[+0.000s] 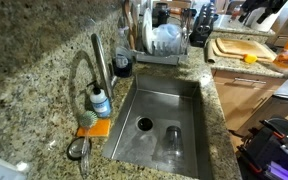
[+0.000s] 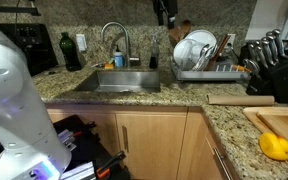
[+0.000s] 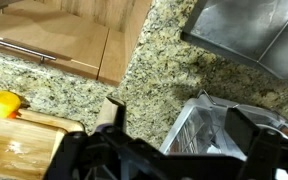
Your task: Pick the bag and put it next to the sink
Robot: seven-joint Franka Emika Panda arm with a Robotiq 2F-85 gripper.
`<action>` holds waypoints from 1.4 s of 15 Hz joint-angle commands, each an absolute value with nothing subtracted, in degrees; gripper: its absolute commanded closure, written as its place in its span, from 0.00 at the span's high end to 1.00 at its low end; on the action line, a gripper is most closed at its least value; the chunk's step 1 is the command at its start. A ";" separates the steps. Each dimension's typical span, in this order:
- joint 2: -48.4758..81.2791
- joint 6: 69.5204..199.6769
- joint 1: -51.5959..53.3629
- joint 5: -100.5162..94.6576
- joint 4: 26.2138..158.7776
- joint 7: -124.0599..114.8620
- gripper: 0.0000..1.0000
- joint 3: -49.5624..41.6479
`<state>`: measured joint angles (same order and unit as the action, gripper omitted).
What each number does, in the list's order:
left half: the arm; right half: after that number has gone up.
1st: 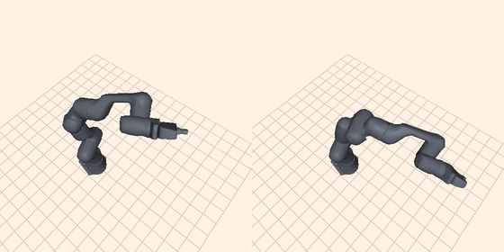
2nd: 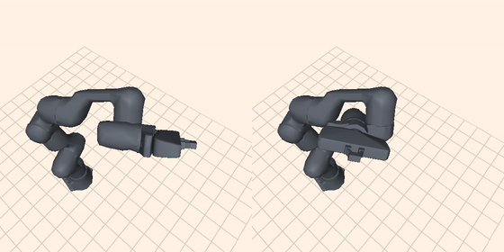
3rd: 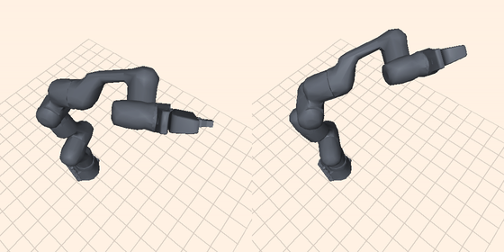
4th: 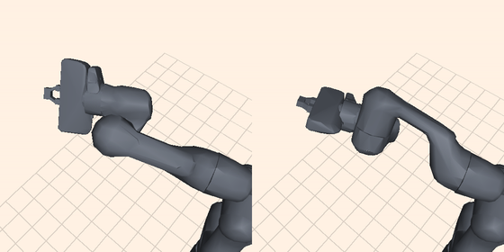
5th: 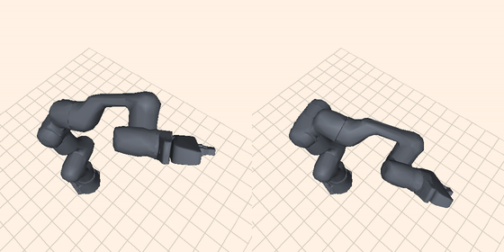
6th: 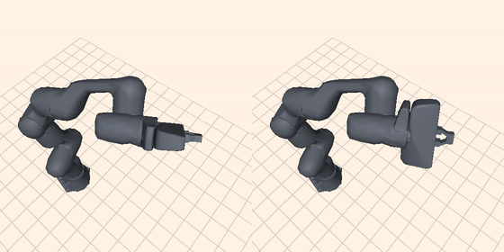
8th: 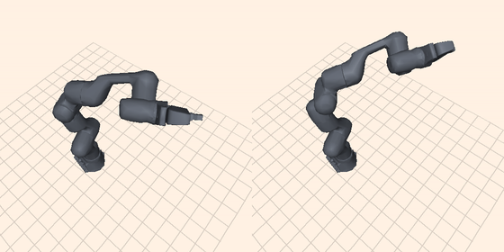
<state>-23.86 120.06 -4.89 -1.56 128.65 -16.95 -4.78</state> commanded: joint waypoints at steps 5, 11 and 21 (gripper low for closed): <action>-25.20 124.91 -15.81 -7.08 124.55 -21.86 1.00 -9.72; -24.95 125.71 -22.80 -6.20 121.24 -21.87 1.00 -16.03; -3.95 126.17 -29.03 -1.30 106.50 -33.78 1.00 -26.85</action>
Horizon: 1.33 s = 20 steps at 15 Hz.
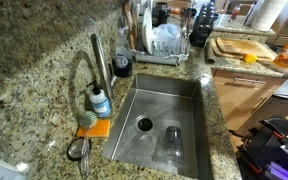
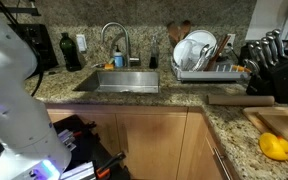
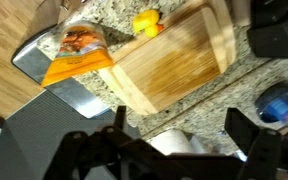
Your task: Pick the bag and put it next to the sink
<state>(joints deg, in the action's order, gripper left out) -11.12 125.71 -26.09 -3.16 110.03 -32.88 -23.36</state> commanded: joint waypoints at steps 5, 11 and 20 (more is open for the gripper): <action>-0.05 127.50 -30.06 -1.01 108.18 -33.74 1.00 -30.25; 11.53 121.34 -32.34 1.62 102.81 -44.34 1.00 -33.41; 14.73 122.76 -31.29 1.28 105.37 -53.56 1.00 -36.52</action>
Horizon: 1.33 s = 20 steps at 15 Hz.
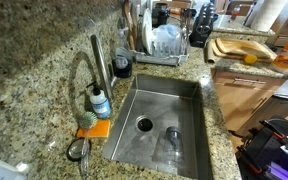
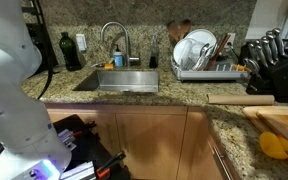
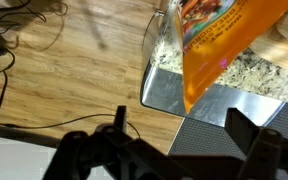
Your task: Pick the bag and put it next to the sink
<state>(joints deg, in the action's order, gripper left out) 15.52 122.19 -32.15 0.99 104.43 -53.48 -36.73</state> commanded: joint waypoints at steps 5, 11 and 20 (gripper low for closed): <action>25.43 119.60 -27.36 -0.57 98.65 -64.55 1.00 -34.58; 26.05 120.40 -27.83 0.27 98.80 -64.14 0.75 -33.98; 26.77 120.98 -31.02 0.32 96.70 -64.48 0.16 -35.15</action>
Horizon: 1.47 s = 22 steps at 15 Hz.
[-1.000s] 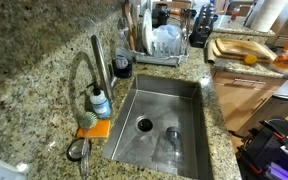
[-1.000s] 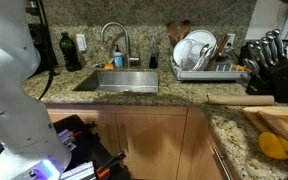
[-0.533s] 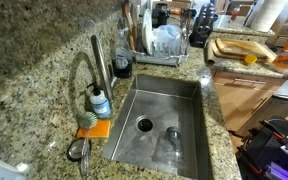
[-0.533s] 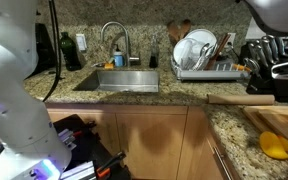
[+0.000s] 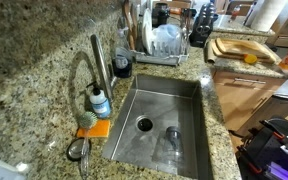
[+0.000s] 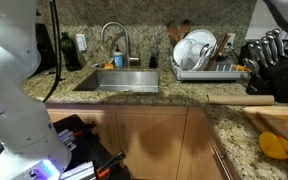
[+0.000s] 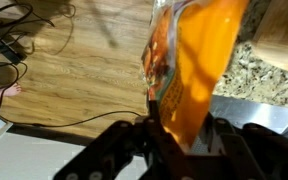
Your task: Pick the bag and put it next to the sink
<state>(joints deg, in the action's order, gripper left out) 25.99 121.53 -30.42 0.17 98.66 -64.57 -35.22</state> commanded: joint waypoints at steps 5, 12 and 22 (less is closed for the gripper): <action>24.42 119.14 -30.00 0.25 96.67 -62.34 0.00 -34.23; 7.33 113.39 -22.03 -9.82 103.85 -53.03 0.00 -32.81; -11.81 124.90 -19.14 -47.79 132.79 -58.46 0.00 -21.52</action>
